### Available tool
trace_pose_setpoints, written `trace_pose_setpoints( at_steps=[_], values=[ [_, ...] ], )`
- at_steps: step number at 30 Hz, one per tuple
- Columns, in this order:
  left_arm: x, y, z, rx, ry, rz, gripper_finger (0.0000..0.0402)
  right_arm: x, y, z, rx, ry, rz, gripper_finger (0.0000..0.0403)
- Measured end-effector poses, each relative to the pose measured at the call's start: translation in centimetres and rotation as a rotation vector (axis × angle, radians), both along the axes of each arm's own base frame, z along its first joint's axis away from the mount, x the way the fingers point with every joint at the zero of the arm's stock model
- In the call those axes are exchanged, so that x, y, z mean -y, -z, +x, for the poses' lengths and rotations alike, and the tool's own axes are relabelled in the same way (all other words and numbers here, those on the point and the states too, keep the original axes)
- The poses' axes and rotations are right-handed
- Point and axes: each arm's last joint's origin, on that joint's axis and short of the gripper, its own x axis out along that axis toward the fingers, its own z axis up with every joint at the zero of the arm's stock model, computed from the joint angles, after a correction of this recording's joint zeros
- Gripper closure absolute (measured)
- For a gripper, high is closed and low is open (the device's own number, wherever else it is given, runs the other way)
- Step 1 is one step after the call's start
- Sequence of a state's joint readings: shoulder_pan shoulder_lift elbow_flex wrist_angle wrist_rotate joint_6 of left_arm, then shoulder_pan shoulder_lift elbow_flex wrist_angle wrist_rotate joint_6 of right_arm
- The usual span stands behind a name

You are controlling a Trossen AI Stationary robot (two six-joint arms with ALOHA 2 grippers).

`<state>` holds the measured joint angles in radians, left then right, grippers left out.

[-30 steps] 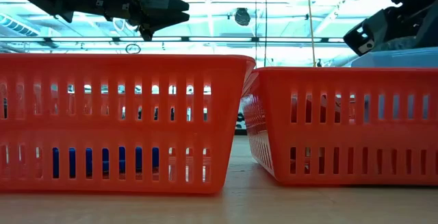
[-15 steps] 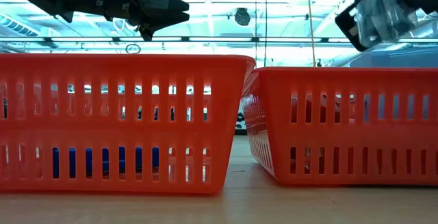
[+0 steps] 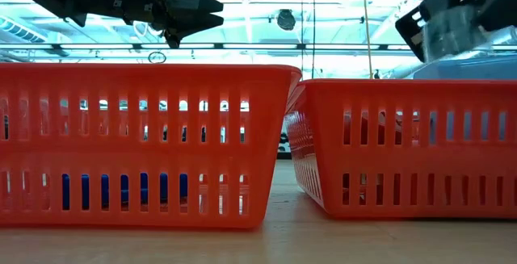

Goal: Pick & Place Office items
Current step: Put the green charger adapter into the right red bin, then put the black digital timer into the left red bin

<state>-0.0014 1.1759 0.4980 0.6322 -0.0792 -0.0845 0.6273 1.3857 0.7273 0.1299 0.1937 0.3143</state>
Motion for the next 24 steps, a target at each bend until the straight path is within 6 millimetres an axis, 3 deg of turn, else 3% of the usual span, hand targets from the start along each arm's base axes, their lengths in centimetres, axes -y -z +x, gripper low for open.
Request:
trace_pose_setpoints(
  at_steps=[7, 14, 24],
  values=[
    [0.0, 0.0, 0.0, 0.0, 0.0, 0.0, 0.0239, 0.49, 0.29, -0.01, -0.017, 0.118, -0.022, 0.0191],
    [0.01, 0.0, 0.0, 0.0, 0.0, -0.003, 0.0255, 0.39, 0.3, 0.01, -0.062, 0.058, 0.051, 0.0124],
    [0.0, 0.0, 0.0, 0.001, 0.0, -0.006, 0.0262, 0.48, 0.19, 0.09, -0.036, 0.06, 0.022, 0.0117]
  ],
)
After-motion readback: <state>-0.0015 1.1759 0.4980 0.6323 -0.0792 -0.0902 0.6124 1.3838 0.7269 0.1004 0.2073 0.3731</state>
